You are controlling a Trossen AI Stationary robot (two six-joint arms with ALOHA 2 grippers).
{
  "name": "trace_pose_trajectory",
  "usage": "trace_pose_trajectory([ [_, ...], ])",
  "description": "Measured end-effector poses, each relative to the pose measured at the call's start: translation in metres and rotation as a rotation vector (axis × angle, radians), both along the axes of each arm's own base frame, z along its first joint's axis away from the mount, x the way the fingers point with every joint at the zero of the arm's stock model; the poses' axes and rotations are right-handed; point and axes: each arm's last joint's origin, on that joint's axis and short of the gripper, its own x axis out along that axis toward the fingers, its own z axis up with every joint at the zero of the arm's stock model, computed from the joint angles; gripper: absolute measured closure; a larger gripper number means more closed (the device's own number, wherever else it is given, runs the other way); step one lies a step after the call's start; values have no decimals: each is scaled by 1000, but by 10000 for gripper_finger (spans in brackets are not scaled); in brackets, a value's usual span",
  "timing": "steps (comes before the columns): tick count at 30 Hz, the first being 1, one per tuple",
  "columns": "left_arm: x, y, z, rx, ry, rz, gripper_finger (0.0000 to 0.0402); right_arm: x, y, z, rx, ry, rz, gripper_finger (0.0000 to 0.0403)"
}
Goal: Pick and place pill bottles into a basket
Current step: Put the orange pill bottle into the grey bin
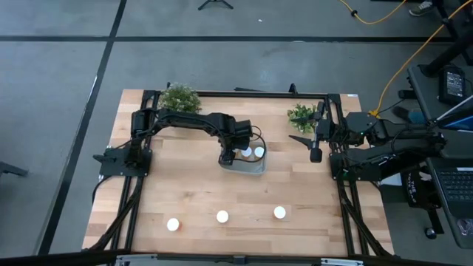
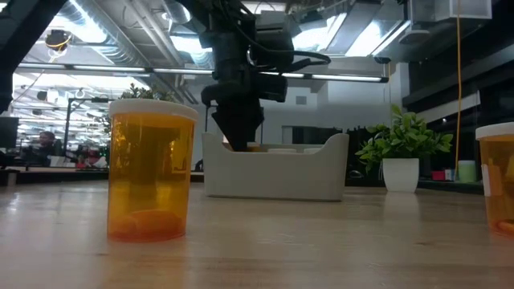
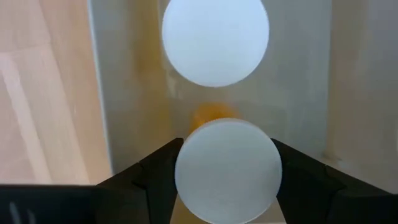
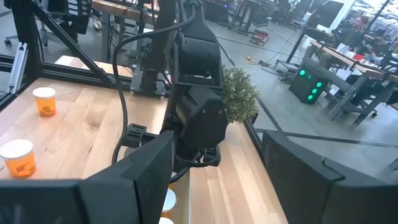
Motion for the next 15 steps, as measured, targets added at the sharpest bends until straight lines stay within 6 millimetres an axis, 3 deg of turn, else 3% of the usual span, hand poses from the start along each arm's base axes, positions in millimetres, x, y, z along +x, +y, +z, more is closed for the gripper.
trace_pose_trajectory([
  [15, 1, -1, 1, -34, -16, 14, 172, 0, 0, 0, -1, 2, 1, 158],
])
